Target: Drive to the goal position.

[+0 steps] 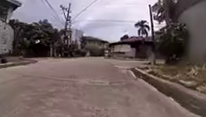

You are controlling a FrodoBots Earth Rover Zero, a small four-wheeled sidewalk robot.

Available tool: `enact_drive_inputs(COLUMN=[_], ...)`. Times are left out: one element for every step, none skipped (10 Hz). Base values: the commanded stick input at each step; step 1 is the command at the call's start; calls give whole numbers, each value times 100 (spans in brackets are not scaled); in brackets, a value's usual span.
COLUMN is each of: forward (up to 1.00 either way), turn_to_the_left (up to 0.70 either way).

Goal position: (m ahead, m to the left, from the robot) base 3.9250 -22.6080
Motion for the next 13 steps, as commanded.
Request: enact_drive_inputs(forward=[100, 100, 100, 100, 100, 100, 100, 100, 100, 100, 100, 100, 100], turn_to_the_left=[0, 0, 0, 0, 0, 0, 0, -3, -4, -8, -39, -40, -40])
